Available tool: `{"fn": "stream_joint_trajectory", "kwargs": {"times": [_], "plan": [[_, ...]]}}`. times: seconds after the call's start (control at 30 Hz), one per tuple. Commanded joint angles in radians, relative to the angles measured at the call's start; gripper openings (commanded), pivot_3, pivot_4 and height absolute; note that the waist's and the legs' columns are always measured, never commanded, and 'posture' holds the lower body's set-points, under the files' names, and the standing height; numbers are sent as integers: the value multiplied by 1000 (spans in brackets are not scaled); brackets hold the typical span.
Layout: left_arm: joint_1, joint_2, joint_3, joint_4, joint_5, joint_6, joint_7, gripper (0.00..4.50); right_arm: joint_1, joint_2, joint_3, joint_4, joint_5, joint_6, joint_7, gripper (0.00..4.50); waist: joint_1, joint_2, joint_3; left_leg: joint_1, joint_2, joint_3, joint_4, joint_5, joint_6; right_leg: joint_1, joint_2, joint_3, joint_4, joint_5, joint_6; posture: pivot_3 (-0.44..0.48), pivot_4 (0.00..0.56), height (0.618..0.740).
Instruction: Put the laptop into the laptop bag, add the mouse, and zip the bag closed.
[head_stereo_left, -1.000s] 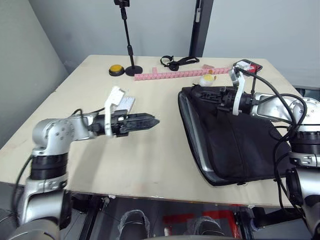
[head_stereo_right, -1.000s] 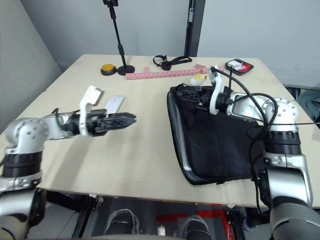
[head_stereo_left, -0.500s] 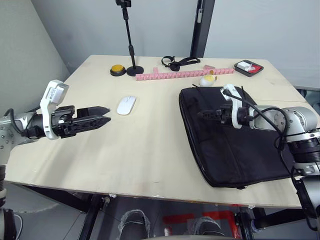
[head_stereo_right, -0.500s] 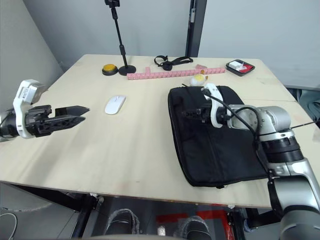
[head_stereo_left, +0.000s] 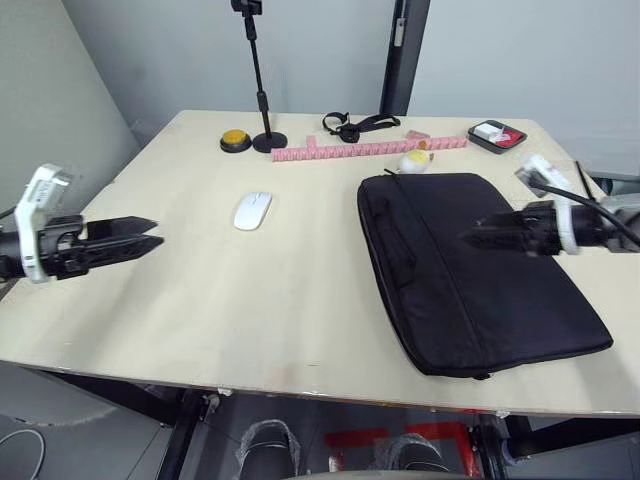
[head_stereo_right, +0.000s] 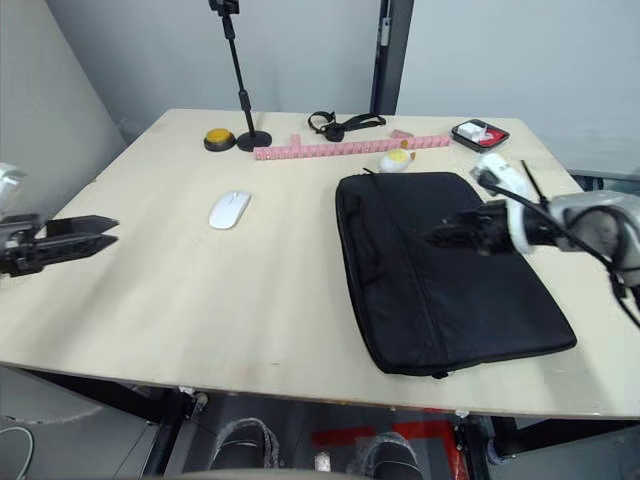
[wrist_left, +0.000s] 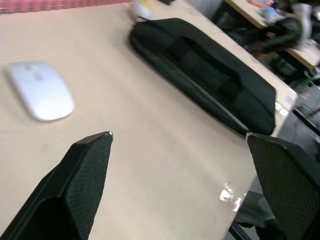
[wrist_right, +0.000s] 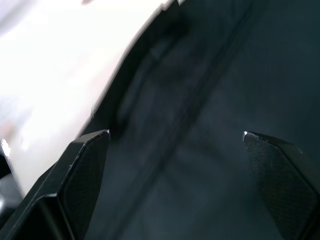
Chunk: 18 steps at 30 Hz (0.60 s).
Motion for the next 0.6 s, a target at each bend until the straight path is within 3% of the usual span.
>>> {"fn": "stream_joint_trajectory", "kwargs": {"times": [0.03,0.1,0.23,0.4,0.6], "plan": [[18,55,57,79,43,-71,-53,4500,147,-31,-206,-49,-64,-243,147,4459,1,-1,0,0,0,0,0,0,0,0,0,0,1,0,0,0,150,739],[29,74,70,143,75,-116,-69,4500,263,-23,-316,-52,-128,-410,199,4459,1,-1,0,0,1,1,1,0,1,0,0,0,0,-1,-2,0,150,739],[21,95,73,215,102,-155,-89,4500,394,-31,-400,5,-218,-543,244,4459,-2,-3,-1,0,1,1,2,0,3,0,0,0,1,-1,-3,0,150,739],[0,105,63,267,127,-188,-104,4500,440,-24,-467,33,-226,-563,269,4459,-5,-3,-1,3,1,2,3,0,4,1,-1,1,3,-2,-5,0,150,739],[-46,52,16,228,129,-176,-65,4500,444,4,-453,16,-205,-504,247,4459,-6,-3,-2,8,1,3,3,0,4,5,-1,1,4,-3,-6,0,150,739]]}}
